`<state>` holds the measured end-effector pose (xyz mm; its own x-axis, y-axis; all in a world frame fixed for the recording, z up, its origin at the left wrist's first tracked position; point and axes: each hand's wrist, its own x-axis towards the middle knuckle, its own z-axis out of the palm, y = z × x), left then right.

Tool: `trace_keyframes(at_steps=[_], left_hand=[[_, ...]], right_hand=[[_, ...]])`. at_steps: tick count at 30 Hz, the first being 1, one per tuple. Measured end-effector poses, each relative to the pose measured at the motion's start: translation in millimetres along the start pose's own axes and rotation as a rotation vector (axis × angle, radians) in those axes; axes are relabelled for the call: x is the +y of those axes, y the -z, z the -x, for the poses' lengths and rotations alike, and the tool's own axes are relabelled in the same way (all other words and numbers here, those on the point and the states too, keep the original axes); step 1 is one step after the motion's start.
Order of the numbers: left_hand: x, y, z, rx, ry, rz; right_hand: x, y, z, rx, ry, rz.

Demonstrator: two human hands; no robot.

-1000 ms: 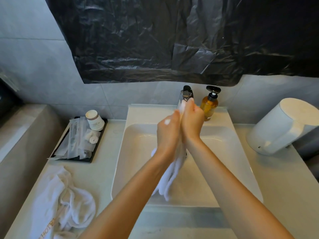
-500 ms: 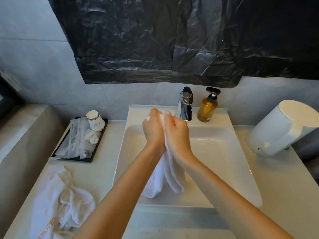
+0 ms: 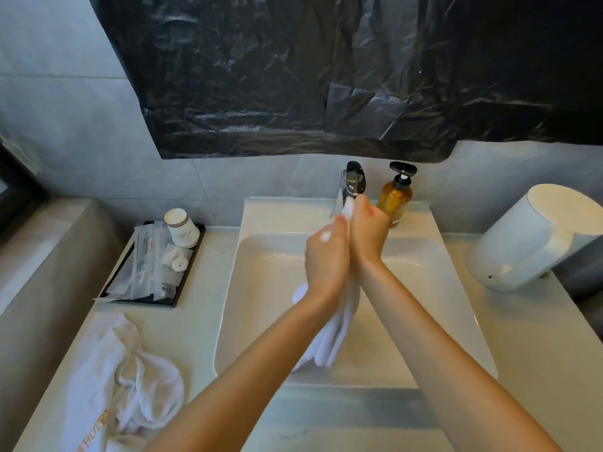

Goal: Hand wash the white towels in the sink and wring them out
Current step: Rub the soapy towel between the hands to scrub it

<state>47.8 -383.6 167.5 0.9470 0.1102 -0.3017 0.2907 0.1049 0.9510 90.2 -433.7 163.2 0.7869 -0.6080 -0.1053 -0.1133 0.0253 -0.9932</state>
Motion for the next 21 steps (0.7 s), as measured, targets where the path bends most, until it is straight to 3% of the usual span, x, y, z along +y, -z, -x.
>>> trace_keyframes(at_steps=[4, 6, 10, 15, 19, 21], left_hand=[[12.3, 15.4, -19.9, 0.171, 0.011, 0.072], [10.0, 12.1, -12.3, 0.209, 0.068, 0.151], [2.8, 3.0, -1.5, 0.110, 0.041, 0.107], [10.4, 17.8, -11.2, 0.251, 0.080, 0.171], [5.5, 6.4, 1.0, 0.140, 0.053, 0.105], [13.6, 16.9, -13.5, 0.165, 0.073, 0.142]], right_hand=[[18.0, 0.3, 45.8, -0.207, 0.113, 0.054], [14.5, -0.9, 32.4, -0.278, 0.050, 0.080], [7.1, -4.4, 13.8, -0.039, -0.049, -0.014], [12.1, 2.5, 43.8, -0.361, 0.052, 0.104], [2.3, -4.8, 17.9, -0.081, 0.038, 0.048], [14.6, -7.5, 41.1, -0.154, 0.098, 0.078]])
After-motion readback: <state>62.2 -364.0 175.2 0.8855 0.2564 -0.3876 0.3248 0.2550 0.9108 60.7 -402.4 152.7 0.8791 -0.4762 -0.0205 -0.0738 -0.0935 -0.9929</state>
